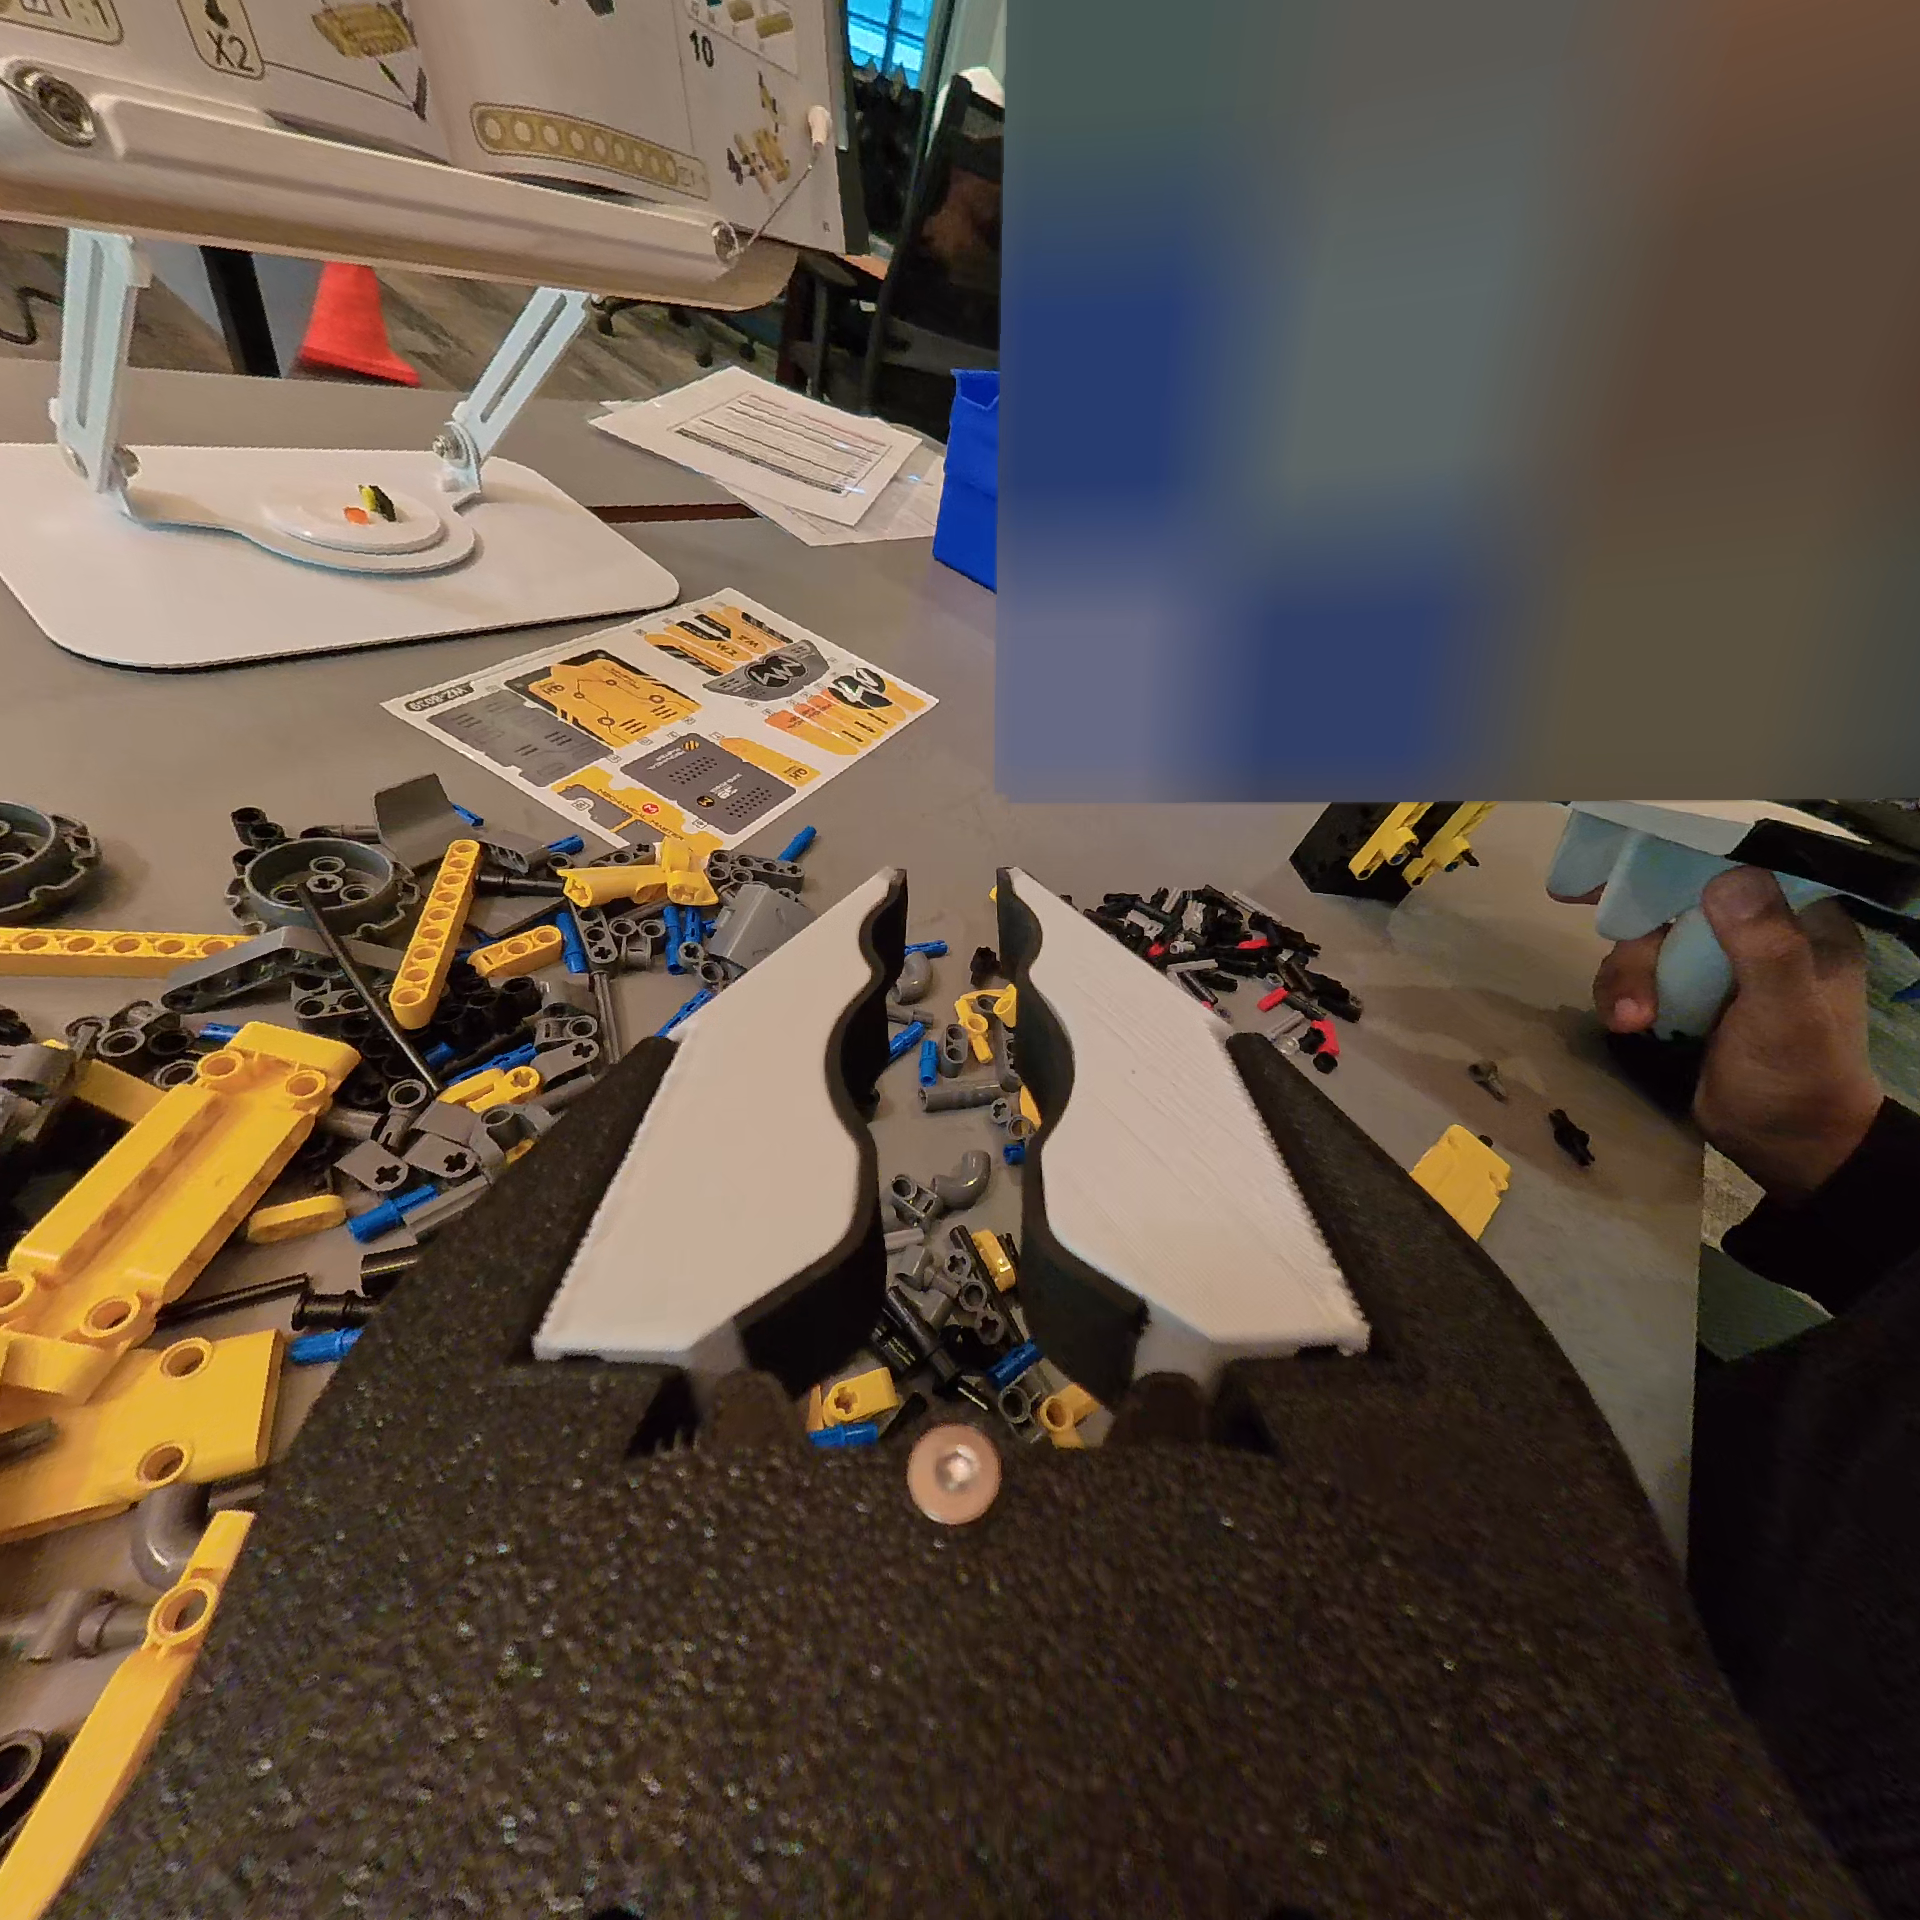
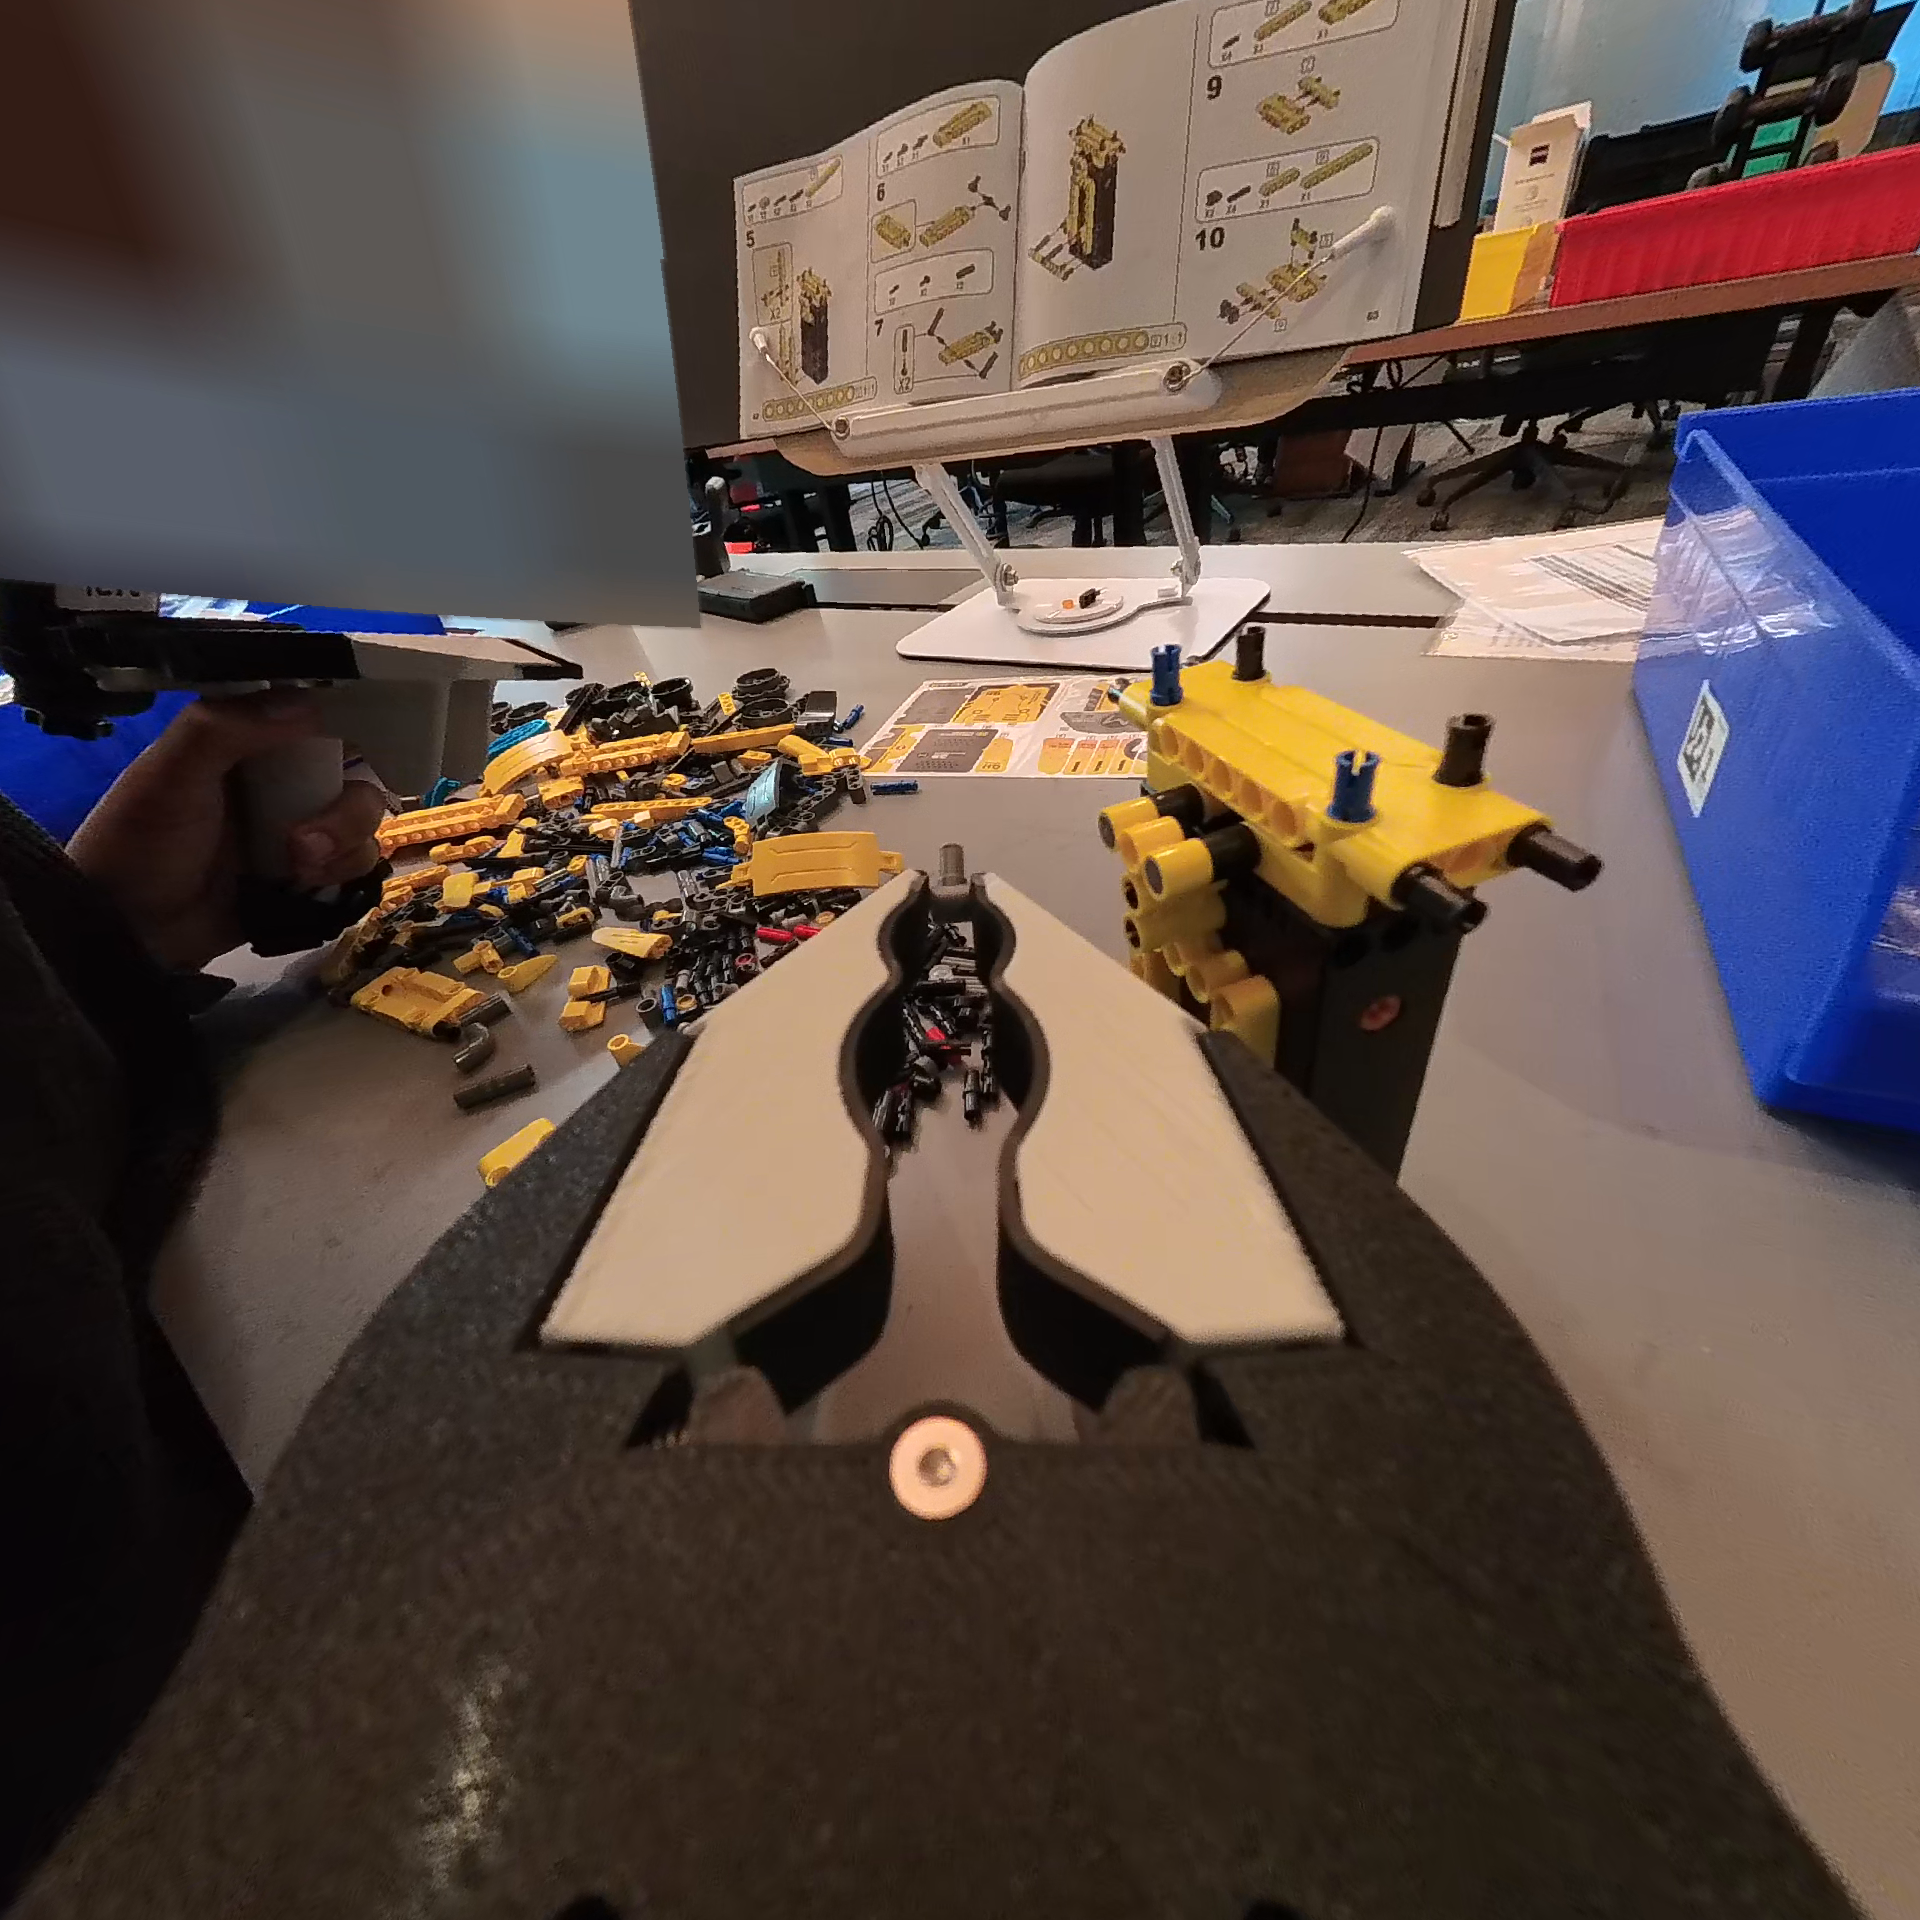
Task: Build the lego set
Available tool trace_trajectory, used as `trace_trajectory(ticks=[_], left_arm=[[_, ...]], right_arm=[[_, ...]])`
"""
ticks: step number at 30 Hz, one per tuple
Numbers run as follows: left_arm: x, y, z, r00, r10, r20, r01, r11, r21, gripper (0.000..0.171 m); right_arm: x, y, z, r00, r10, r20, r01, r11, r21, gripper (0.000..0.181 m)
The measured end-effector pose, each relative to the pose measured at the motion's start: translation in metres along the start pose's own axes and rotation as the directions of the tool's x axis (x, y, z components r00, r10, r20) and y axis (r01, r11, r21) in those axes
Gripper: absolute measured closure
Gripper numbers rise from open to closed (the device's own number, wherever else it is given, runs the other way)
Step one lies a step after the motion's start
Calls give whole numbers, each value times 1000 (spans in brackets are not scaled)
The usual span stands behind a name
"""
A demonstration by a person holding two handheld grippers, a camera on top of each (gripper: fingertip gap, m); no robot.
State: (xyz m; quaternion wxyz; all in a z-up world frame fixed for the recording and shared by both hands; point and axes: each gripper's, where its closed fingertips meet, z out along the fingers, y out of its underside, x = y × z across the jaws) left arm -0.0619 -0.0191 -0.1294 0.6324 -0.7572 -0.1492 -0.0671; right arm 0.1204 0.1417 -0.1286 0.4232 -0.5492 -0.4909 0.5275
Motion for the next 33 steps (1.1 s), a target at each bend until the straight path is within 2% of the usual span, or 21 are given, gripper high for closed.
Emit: trace_trajectory(ticks=[33], left_arm=[[7, 11, 8, 997, -51, -64, 48, 997, -58, 154]], right_arm=[[-6, 3, 5, 1000, 7, 2, -7, 1000, -15, 174]])
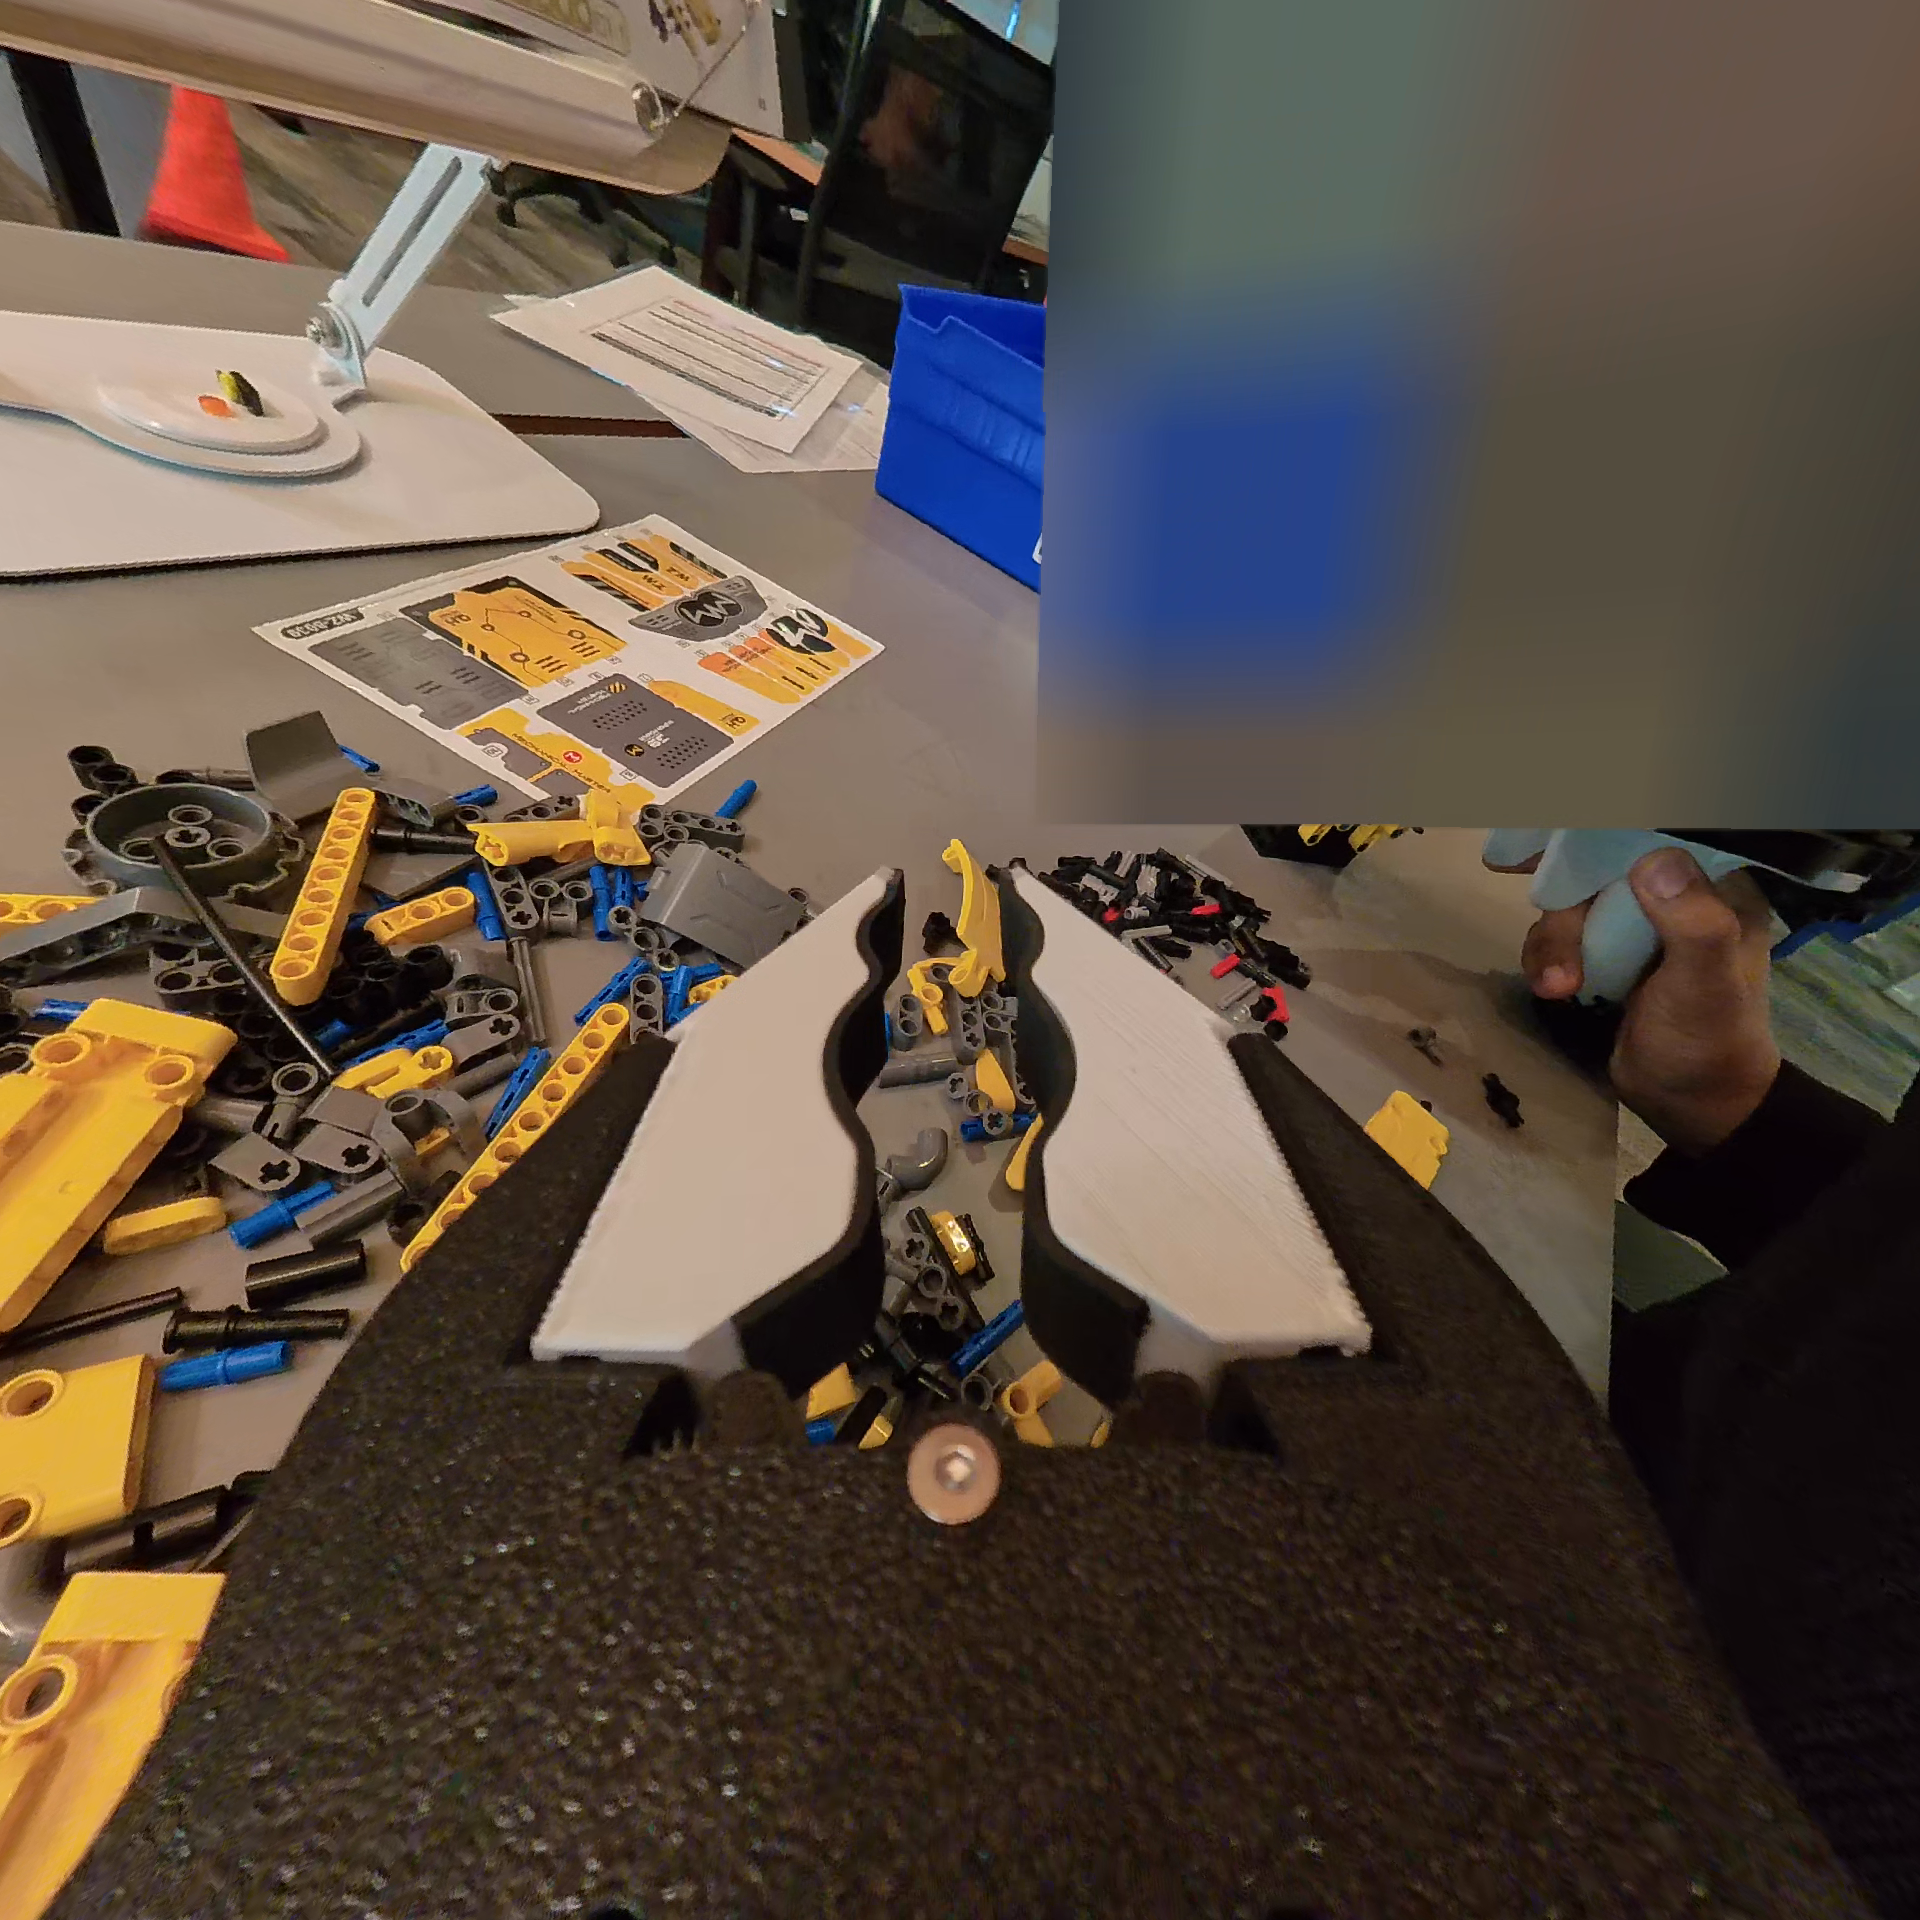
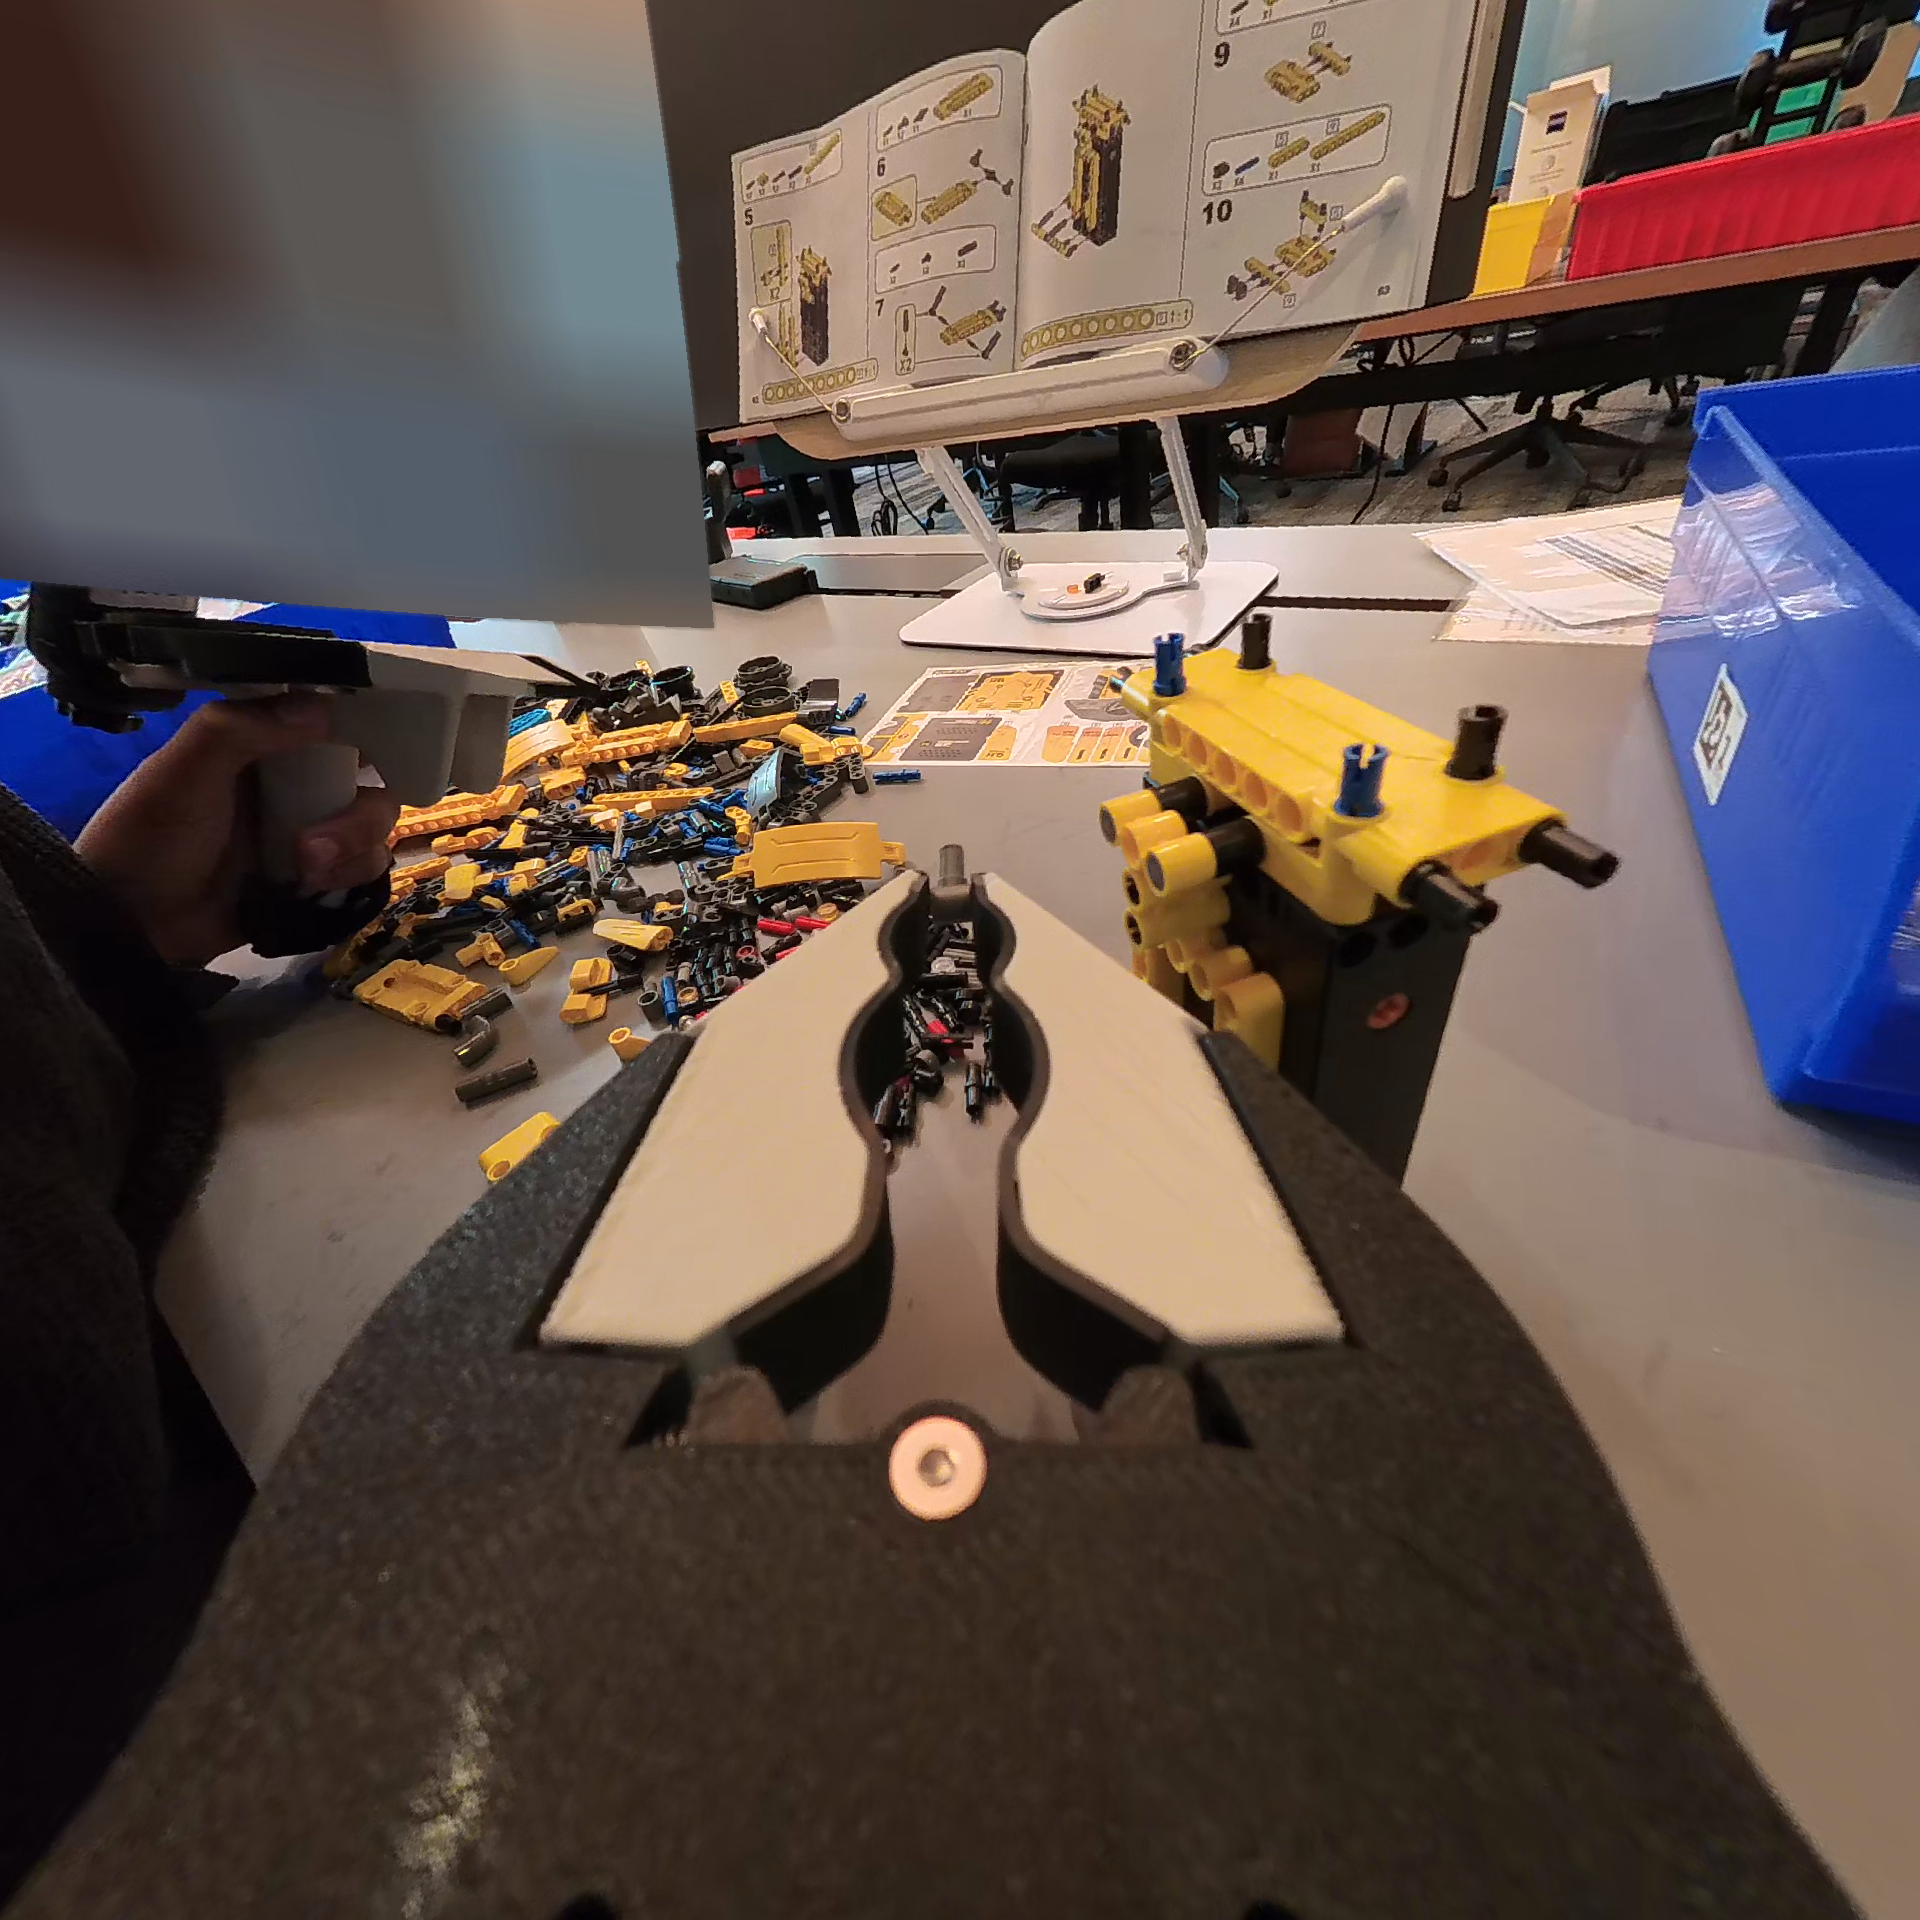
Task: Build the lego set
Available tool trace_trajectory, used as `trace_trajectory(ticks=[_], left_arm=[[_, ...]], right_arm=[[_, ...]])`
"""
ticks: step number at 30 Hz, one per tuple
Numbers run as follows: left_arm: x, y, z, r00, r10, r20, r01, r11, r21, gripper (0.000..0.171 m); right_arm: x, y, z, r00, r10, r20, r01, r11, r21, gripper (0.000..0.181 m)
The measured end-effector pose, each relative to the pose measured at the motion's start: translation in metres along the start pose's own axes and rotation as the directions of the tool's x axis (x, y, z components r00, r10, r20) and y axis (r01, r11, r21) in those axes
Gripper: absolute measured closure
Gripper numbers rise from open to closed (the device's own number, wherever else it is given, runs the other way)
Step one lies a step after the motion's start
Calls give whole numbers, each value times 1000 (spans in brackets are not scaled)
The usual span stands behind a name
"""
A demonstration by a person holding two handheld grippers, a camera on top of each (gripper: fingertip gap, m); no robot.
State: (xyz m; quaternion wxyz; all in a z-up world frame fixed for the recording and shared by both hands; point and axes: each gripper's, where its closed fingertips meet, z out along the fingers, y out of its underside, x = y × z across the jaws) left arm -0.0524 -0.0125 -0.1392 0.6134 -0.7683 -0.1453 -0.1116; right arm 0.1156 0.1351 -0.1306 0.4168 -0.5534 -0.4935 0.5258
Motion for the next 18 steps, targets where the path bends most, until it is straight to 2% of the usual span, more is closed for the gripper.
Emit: trace_trajectory(ticks=[12, 15, 18], left_arm=[[15, 0, 3, 998, 20, -54, -20, 1000, -2, 154], [33, 0, 6, 992, 38, -121, -39, 999, -1, 154], [66, 2, 14, 971, 54, -234, -55, 998, 0, 153]], right_arm=[[-8, -4, -2, 999, -22, 39, 21, 999, 35, 174], [-10, -6, -3, 998, -40, 56, 38, 998, 46, 174], [-18, -7, -4, 994, -64, 88, 59, 996, 61, 174]])
